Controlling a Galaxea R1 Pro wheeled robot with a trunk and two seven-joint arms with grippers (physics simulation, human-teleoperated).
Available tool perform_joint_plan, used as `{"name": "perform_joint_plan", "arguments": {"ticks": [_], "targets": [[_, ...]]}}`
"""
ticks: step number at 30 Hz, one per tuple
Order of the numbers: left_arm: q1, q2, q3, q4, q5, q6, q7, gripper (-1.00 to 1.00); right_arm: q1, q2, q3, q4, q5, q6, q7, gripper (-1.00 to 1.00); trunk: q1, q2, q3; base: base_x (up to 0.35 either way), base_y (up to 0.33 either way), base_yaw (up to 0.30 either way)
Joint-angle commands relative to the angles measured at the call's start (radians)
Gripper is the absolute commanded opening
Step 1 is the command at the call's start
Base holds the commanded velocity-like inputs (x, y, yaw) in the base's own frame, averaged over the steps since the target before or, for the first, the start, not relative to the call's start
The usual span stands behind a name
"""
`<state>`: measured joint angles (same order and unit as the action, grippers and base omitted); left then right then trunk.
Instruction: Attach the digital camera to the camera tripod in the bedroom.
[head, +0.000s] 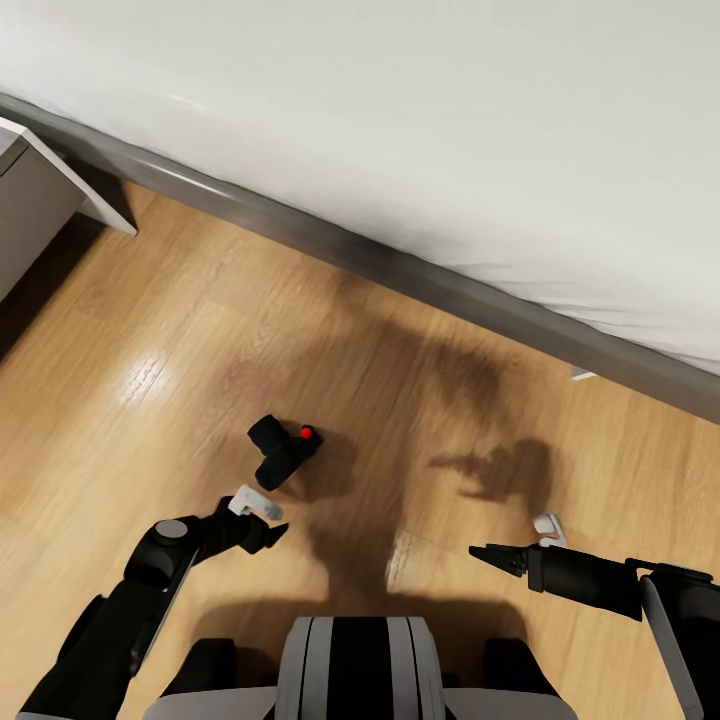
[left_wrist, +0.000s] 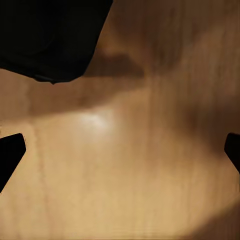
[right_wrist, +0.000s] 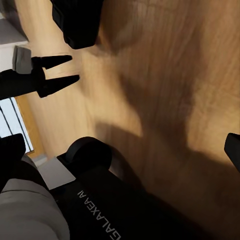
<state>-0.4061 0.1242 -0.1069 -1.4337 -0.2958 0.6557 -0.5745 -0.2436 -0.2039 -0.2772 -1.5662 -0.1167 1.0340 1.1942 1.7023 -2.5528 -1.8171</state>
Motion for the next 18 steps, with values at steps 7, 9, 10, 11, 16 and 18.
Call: {"name": "perform_joint_plan", "arguments": {"ticks": [7, 9, 10, 11, 16, 18], "targets": [[0.000, 0.017, -0.001, -0.006, -0.011, 0.002, -0.021, 1.00, 0.000, 0.000, 0.000, 0.000, -0.002, 0.006, 0.001, 1.00, 0.000, 0.000, 0.000, 0.000, 0.000, 0.000], [0.000, 0.019, -0.001, -0.006, -0.011, 0.002, -0.022, 1.00, 0.000, 0.001, 0.000, 0.000, -0.002, 0.006, 0.001, 1.00, 0.000, 0.000, 0.000, 0.000, 0.000, 0.000], [0.000, 0.020, -0.001, -0.006, -0.011, 0.002, -0.023, 1.00, 0.000, 0.001, 0.001, 0.000, -0.002, 0.006, 0.001, 1.00, 0.000, 0.000, 0.000, 0.000, 0.000, 0.000], [0.000, 0.021, -0.001, -0.006, -0.011, 0.002, -0.023, 1.00, 0.000, 0.001, 0.001, 0.000, -0.002, 0.006, 0.001, 1.00, 0.000, 0.000, 0.000, 0.000, 0.000, 0.000], [-0.001, 0.022, -0.001, -0.007, -0.013, 0.002, -0.023, 1.00, 0.000, 0.000, 0.001, 0.000, -0.002, 0.006, 0.000, 1.00, 0.000, 0.000, 0.000, 0.000, 0.000, 0.000], [-0.001, 0.022, -0.001, -0.006, -0.016, 0.002, -0.024, 1.00, 0.000, 0.000, 0.001, 0.000, -0.001, 0.006, 0.000, 1.00, 0.000, 0.000, 0.000, 0.000, 0.000, 0.000]]}}
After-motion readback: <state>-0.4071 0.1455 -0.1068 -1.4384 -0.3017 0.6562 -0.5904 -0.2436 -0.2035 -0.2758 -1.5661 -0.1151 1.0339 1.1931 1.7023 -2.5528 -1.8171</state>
